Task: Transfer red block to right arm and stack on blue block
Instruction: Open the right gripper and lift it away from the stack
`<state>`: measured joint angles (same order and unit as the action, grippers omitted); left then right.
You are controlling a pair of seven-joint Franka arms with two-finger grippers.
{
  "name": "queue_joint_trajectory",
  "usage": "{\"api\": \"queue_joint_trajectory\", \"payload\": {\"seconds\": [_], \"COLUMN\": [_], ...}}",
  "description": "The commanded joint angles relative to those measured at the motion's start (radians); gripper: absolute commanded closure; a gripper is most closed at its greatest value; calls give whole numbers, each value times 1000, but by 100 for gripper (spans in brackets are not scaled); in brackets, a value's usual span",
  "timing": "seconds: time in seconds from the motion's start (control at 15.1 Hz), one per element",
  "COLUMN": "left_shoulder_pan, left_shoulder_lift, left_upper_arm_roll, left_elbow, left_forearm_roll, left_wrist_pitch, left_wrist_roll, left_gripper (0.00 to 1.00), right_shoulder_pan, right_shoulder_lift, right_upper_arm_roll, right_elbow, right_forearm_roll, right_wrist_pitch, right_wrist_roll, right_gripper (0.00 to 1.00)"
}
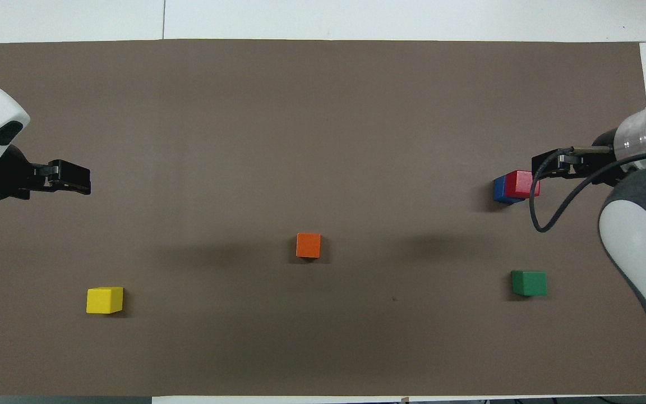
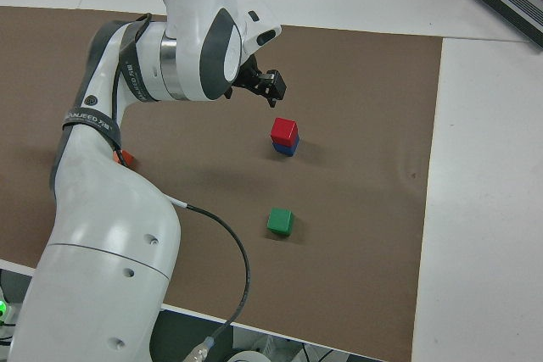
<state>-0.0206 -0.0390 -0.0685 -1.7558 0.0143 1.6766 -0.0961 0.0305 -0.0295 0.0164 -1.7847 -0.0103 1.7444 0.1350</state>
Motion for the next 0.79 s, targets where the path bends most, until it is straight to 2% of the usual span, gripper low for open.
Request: {"api": "queue_joint_trajectory", "payload": {"seconds": [0.0,0.4,0.73], "left_shoulder_pan": [-1,-1,-1], "left_shoulder_lift": [-13,-13,-13], "left_upper_arm_roll": [7,7,7], "left_elbow": [-8,-8,-8], "left_forearm_roll": [-11,-11,-11], "left_wrist_pitch": [3,3,3], "left_wrist_roll": [7,7,7], "left_gripper": [0,0,0], "right_shoulder_pan": [-24,-41,-41], "right_shoulder_lift": [22,40,40], "right_upper_arm_roll": [-3,-4,-4], "right_elbow": [89,133,133], "right_forearm_roll": [26,27,18], "right_wrist_pitch": [-104,-155,-151], "right_wrist_roll": [-75,-97,-94], "right_gripper": [0,0,0]}}
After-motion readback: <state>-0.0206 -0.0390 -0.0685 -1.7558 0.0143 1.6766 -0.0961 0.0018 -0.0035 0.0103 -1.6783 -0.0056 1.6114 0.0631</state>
